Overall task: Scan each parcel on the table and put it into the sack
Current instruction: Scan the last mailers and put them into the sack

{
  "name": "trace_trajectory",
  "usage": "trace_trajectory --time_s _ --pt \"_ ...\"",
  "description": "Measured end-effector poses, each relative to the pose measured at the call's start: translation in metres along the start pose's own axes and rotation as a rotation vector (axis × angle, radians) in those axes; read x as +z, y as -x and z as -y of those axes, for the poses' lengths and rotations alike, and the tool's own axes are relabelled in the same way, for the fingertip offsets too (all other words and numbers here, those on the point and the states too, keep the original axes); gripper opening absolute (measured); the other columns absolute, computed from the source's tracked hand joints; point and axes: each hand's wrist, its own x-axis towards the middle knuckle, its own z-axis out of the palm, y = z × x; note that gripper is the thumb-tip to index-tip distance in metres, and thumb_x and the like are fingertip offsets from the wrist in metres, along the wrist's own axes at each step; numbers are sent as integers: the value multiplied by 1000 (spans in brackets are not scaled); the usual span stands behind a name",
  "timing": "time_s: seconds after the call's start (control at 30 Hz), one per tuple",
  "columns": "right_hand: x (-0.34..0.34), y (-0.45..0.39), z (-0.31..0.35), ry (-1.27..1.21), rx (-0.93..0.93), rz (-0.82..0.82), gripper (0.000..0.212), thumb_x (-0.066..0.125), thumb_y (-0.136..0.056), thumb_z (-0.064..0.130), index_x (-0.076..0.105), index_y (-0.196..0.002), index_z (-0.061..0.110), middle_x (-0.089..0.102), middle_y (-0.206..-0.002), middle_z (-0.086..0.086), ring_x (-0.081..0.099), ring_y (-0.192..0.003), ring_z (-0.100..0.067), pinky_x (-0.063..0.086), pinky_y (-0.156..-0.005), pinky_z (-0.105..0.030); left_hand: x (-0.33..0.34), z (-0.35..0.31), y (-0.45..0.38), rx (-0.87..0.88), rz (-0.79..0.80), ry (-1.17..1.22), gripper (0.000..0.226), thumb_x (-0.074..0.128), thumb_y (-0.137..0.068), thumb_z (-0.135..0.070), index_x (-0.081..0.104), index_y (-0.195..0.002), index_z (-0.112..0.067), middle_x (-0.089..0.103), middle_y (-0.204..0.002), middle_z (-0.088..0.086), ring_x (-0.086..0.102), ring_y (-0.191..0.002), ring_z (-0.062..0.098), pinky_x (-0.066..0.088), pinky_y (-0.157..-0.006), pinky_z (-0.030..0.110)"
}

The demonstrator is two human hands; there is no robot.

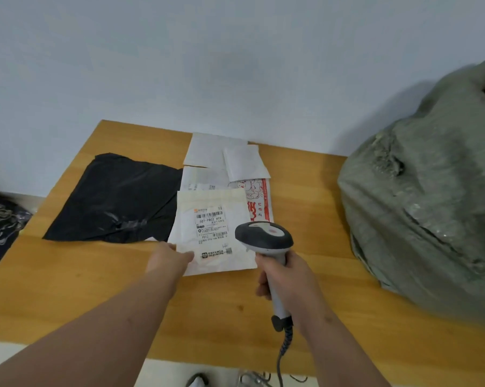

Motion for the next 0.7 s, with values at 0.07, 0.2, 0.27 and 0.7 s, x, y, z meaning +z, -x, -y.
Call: trace_trajectory --time_s 0.07,0.2,0.27,0.7 --pt "-2 -3 1 -3 20 22 16 64 -92 23 63 -92 7 63 -69 -6 65 -57 -17 50 -62 -34 2 0 -3 15 -22 17 34 64 -93 -16 56 -125 -9 62 -104 10 58 -93 31 51 -79 40" --pt "-4 -8 5 -62 52 47 17 63 -94 22 62 -97 5 63 -69 -8 64 -58 -20 50 -63 -37 1 2 4 121 -50 55 10 53 -98 -12 57 -94 -21 59 -84 6 52 -71 24 43 -64 34" --pt "-5 -8 10 -86 45 50 17 62 -94 21 62 -96 4 64 -70 -10 64 -58 -22 50 -62 -37 -2 4 8 148 -51 90 17 50 -100 -15 58 -88 -22 63 -89 11 51 -71 24 40 -63 34" --pt "-15 6 30 -124 -65 82 20 62 -93 21 63 -98 1 65 -72 -14 64 -56 -21 50 -55 -31 -18 -18 45 216 -62 218 15 50 -101 -15 62 -94 -17 69 -91 7 64 -80 25 51 -67 35"
